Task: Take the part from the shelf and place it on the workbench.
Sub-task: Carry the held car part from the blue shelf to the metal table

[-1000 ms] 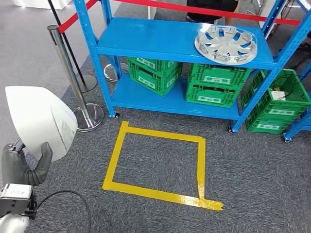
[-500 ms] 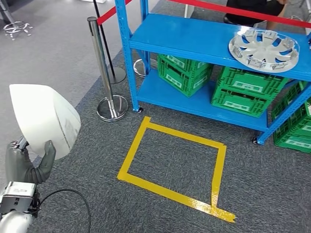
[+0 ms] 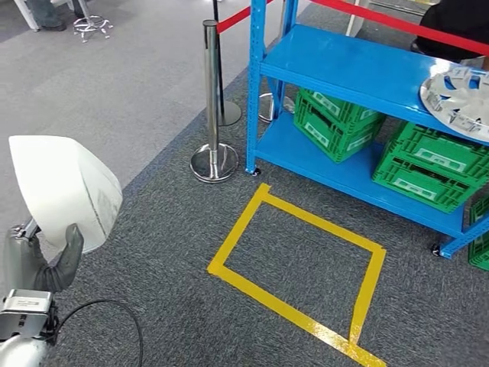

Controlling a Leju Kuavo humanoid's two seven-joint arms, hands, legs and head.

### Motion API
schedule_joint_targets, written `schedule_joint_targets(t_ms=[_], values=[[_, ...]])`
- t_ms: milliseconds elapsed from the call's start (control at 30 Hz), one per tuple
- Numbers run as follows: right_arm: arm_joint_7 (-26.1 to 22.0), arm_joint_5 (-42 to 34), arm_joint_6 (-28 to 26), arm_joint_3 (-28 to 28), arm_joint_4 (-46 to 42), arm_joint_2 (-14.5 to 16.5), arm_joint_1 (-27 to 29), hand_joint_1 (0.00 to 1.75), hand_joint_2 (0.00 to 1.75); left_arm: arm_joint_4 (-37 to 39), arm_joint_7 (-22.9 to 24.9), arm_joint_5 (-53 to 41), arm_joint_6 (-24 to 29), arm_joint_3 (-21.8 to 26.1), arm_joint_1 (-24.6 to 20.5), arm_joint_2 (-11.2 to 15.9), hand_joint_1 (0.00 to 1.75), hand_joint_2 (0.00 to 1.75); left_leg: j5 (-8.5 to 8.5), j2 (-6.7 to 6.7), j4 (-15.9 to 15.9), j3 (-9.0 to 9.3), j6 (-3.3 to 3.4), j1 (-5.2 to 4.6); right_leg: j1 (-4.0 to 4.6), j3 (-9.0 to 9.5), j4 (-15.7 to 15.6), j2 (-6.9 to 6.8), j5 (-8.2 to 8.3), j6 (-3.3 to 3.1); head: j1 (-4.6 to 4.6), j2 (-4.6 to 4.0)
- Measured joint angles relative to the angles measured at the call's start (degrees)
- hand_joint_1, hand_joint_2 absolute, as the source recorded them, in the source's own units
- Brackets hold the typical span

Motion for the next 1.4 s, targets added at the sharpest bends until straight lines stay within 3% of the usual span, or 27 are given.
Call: schedule_joint_targets(t_ms=[67, 133, 167, 200, 233, 300, 367, 400, 467, 533, 600, 667, 700, 733, 800, 867, 933, 967, 1033, 1100, 1133, 1167, 1200, 1233, 1300, 1333, 1400], values=[[0.0, 0.0, 0.0, 0.0, 0.0, 0.0, 0.0, 0.00, 1.75, 0.0, 0.0, 0.0, 0.0, 0.0, 0.0, -0.1, 1.75, 1.75, 0.36, -1.03, -0.2, -0.24, 0.60, 0.06, -0.14, -2.96, 6.4, 3.40, -3.69, 0.22, 0.28, 0.01], [0.0, 0.0, 0.0, 0.0, 0.0, 0.0, 0.0, 0.00, 1.75, 0.0, 0.0, 0.0, 0.0, 0.0, 0.0, -0.1, 1.75, 1.75, 0.56, -2.33, -0.2, -0.63, 0.84, -0.09, -0.14, -6.67, 14.0, 4.76, -6.65, 0.20, 0.37, 0.01], [0.0, 0.0, 0.0, 0.0, 0.0, 0.0, 0.1, 0.00, 1.75, 0.0, 0.0, 0.0, 0.0, 0.0, 0.0, -0.1, 1.75, 1.75, 0.64, -3.06, -0.1, -0.72, 0.87, -0.16, -0.12, -7.51, 15.5, 4.90, -6.62, 0.14, 0.35, 0.01], [0.0, 0.0, 0.0, 0.0, 0.0, 0.0, 0.1, 0.00, 1.75, 0.0, 0.0, 0.0, 0.0, 0.0, 0.1, -0.1, 1.75, 1.75, 0.70, -3.83, -0.1, -0.74, 0.86, -0.20, -0.11, -7.16, 14.6, 5.01, -5.32, 0.03, 0.37, 0.01], [0.0, 0.0, 0.0, 0.0, 0.0, 0.0, 0.1, 0.00, 1.75, 0.0, 0.0, 0.0, 0.0, 0.0, 0.1, -0.1, 1.75, 1.75, 0.75, -4.62, -0.1, -0.70, 0.81, -0.22, -0.13, -5.72, 11.3, 5.34, -3.10, -0.14, 0.37, 0.01], [0.0, 0.0, 0.0, 0.0, 0.0, 0.0, 0.1, 0.00, 1.75, 0.0, 0.0, 0.0, 0.0, 0.0, 0.0, -0.1, 1.75, 1.75, 0.82, -6.03, 0.1, -0.79, 0.53, -0.29, -0.34, -2.05, 3.0, 8.04, 0.78, -0.51, 0.35, 0.00], [0.0, 0.0, 0.0, 0.0, 0.0, 0.0, 0.2, 0.00, 1.75, 0.0, 0.0, 0.0, 0.0, 0.0, 0.0, -0.1, 1.75, 1.75, 1.02, -7.35, 0.4, -1.37, -0.07, -0.23, -0.49, -0.16, -1.0, 10.35, 1.72, -0.68, 0.31, 0.01], [0.0, 0.0, 0.0, 0.0, 0.0, 0.0, 0.2, 0.00, 1.75, 0.0, 0.0, 0.0, 0.0, 0.0, 0.0, -0.1, 1.75, 1.75, 1.21, -8.07, 0.5, -1.72, -0.48, -0.17, -0.46, 0.05, -1.3, 10.41, 1.59, -0.74, 0.29, 0.01], [0.0, 0.0, 0.0, 0.0, -0.1, 0.0, 0.2, 0.00, 1.75, -0.1, 0.0, 0.0, 0.0, 0.0, 0.1, -0.1, 1.75, 1.75, 1.29, -8.83, 0.8, -2.25, -1.19, 0.02, -0.52, 0.35, -1.6, 8.85, 1.79, -1.15, 0.29, 0.01], [0.0, 0.0, 0.0, 0.0, -0.1, 0.0, 0.3, 0.00, 1.75, -0.1, 0.0, 0.0, 0.0, 0.0, 0.0, -0.1, 1.75, 1.75, -0.72, -6.43, 4.0, -3.78, -1.72, -0.11, -0.74, 0.58, -2.0, 7.06, 1.99, -1.68, -0.07, 0.01], [0.0, 0.0, 0.0, 0.0, -0.1, 0.0, 0.4, 0.00, 1.75, -0.1, 0.0, 0.0, 0.0, 0.0, 0.0, -0.1, 1.75, 1.75, -4.66, -3.17, 11.7, -7.26, -2.26, -0.06, -0.64, 0.69, -2.0, 5.19, 1.89, -1.96, -0.43, 0.00], [0.0, 0.0, 0.0, -0.1, -0.1, 0.0, 0.4, 0.00, 1.75, -0.1, 0.0, 0.0, 0.0, 0.0, 0.1, -0.1, 1.75, 1.75, -6.59, -2.22, 17.6, -9.79, -2.64, 0.21, -0.57, 0.73, -2.0, 3.36, 1.73, -1.98, -0.43, 0.00], [0.0, 0.0, 0.0, -0.1, -0.1, 0.0, 0.4, 0.00, 1.75, -0.1, 0.0, 0.0, 0.0, -0.1, 0.1, -0.1, 1.75, 1.75, -5.89, -2.05, 17.3, -9.47, -2.72, 0.31, -0.56, 0.82, -1.9, 2.54, 1.63, -1.92, -0.44, 0.00], [0.0, 0.0, 0.0, -0.1, -0.1, 0.0, 0.4, 0.00, 1.75, -0.1, 0.0, 0.0, 0.0, -0.1, 0.1, -0.1, 1.75, 1.75, -4.18, -1.69, 14.5, -7.86, -2.69, 0.37, -0.56, 1.01, -1.9, 1.80, 1.50, -1.80, -0.44, 0.00], [0.0, 0.0, 0.0, -0.1, -0.1, 0.0, 0.3, 0.00, 1.75, -0.1, 0.0, 0.0, 0.0, -0.1, 0.1, -0.1, 1.75, 1.75, -0.76, 0.49, 6.1, -3.19, -2.40, 0.16, -0.40, 1.35, -1.9, 0.51, 1.08, -1.38, -0.43, 0.00], [0.0, 0.0, 0.0, -0.1, -0.1, 0.0, 0.3, 0.00, 1.75, -0.1, 0.0, 0.0, 0.0, -0.1, 0.0, -0.1, 1.75, 1.75, 0.13, 2.22, 1.4, -0.79, -1.70, -0.25, -0.06, 1.44, -1.9, -0.55, 0.61, -0.77, -0.43, 0.01], [0.0, 0.0, 0.0, -0.1, -0.1, 0.0, 0.3, 0.00, 1.75, -0.1, 0.0, 0.0, 0.0, 0.0, 0.0, -0.1, 1.75, 1.75, -0.15, 1.52, 1.1, -0.92, -0.89, -0.49, 0.08, 1.93, -2.0, -1.71, 0.33, -0.16, -0.46, 0.01], [0.0, 0.0, 0.0, -0.1, -0.1, 0.0, 0.2, 0.00, 1.75, -0.1, 0.0, 0.0, 0.0, 0.0, 0.1, -0.1, 1.75, 1.75, -0.04, 0.89, 0.9, -0.98, -0.50, -0.45, 0.00, 2.02, -1.8, -1.51, 0.00, 0.14, -0.43, 0.00], [0.0, 0.0, 0.0, 0.0, -0.1, 0.0, 0.1, 0.00, 1.75, -0.1, 0.0, 0.0, 0.0, 0.0, 0.1, -0.1, 1.75, 1.75, 0.27, -0.24, 0.6, -1.01, 0.30, -0.23, -0.19, 0.87, 0.9, 1.05, -1.94, 0.57, -0.20, 0.01], [0.0, 0.0, 0.0, 0.0, -0.1, 0.0, 0.1, 0.00, 1.75, -0.2, 0.0, 0.0, 0.0, 0.0, 0.0, -0.1, 1.75, 1.75, 0.35, -1.29, 0.5, -1.06, 0.77, -0.18, -0.26, -2.95, 8.4, 4.12, -5.54, 0.65, 0.03, 0.01], [0.0, 0.0, 0.0, 0.0, -0.1, 0.0, 0.1, 0.00, 1.75, -0.2, 0.0, 0.0, 0.0, 0.0, 0.0, -0.1, 1.75, 1.75, 0.32, -1.93, 0.5, -1.08, 0.87, -0.26, -0.23, -5.20, 12.5, 4.68, -6.92, 0.64, 0.08, 0.01], [0.0, 0.0, 0.0, 0.0, -0.1, 0.0, 0.1, 0.00, 1.75, -0.2, 0.0, 0.0, 0.0, 0.0, 0.1, -0.1, 1.75, 1.75, 0.30, -2.62, 0.6, -1.06, 0.93, -0.35, -0.19, -6.93, 15.3, 4.87, -7.33, 0.58, 0.07, 0.01], [0.0, 0.0, 0.0, 0.0, -0.1, 0.0, 0.2, 0.00, 1.75, -0.2, 0.0, 0.0, 0.0, 0.0, 0.1, -0.1, 1.75, 1.75, 0.30, -3.39, 0.6, -1.00, 0.95, -0.43, -0.16, -7.65, 15.8, 4.95, -6.47, 0.47, 0.07, 0.01], [0.0, 0.0, 0.0, 0.0, -0.1, 0.0, 0.2, 0.00, 1.75, -0.2, 0.0, 0.0, 0.0, 0.0, 0.1, -0.1, 1.75, 1.75, 0.28, -4.18, 0.6, -0.91, 0.94, -0.47, -0.15, -7.23, 13.8, 5.12, -4.50, 0.32, 0.07, 0.01], [0.0, 0.0, 0.0, 0.0, -0.1, 0.0, 0.2, 0.00, 1.75, -0.2, 0.0, 0.0, 0.0, 0.0, 0.1, -0.1, 1.75, 1.75, 0.20, -5.66, 0.7, -0.78, 0.81, -0.53, -0.21, -4.29, 6.0, 6.88, 0.17, -0.10, 0.05, 0.01], [0.0, 0.0, 0.0, 0.0, -0.1, 0.0, 0.2, 0.00, 1.75, -0.2, 0.0, 0.0, 0.0, 0.0, 0.0, -0.1, 1.75, 1.75, 0.13, -6.38, 0.9, -0.87, 0.64, -0.56, -0.30, -2.87, 2.5, 7.95, 1.48, -0.25, 0.02, 0.00], [0.0, 0.0, 0.0, 0.0, -0.1, 0.0, 0.2, 0.00, 1.75, -0.2, 0.0, 0.0, 0.0, 0.0, 0.0, -0.1, 1.75, 1.75, 0.19, -7.63, 1.2, -1.33, 0.05, -0.47, -0.28, -1.42, -0.3, 9.09, 1.89, -0.53, 0.02, 0.01]])
